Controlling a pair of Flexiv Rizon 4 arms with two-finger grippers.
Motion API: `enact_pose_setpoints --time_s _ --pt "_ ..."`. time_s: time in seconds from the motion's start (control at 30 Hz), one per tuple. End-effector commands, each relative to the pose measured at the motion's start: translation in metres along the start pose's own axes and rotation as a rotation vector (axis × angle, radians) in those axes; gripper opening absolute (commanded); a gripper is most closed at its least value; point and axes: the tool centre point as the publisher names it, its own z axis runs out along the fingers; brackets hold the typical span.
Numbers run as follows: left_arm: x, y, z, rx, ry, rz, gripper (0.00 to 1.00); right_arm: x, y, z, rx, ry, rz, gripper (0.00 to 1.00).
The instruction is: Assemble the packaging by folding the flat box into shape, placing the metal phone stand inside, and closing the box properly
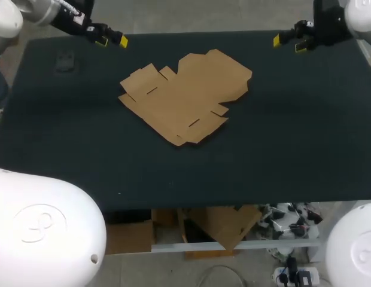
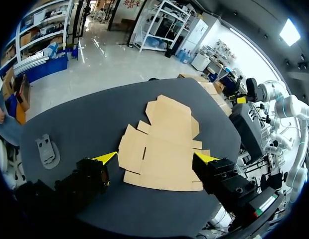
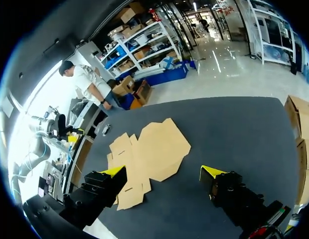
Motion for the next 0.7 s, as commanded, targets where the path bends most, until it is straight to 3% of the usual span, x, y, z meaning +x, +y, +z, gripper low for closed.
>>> enact_pose_setpoints --time_s 0.03,0.2,0.47,0.7 --pt "0.003 0.004 -0.001 0.000 -0.018 0.002 1.00 0.009 -0.006 -0.001 0.000 -0.046 0.082 1.00" --pt "0.002 0.007 0.002 -0.011 -0.034 0.007 1.00 0.013 -0.023 -0.002 0.008 -0.038 0.212 1.00" --pt "-0.005 0.008 0.011 -0.059 -0.037 0.038 1.00 0.018 -0.044 -0.004 0.039 -0.004 0.319 1.00" --pt "-0.024 0.012 0.029 -0.117 -0.030 0.072 1.00 0.021 -0.054 -0.008 0.053 0.011 0.384 1.00"
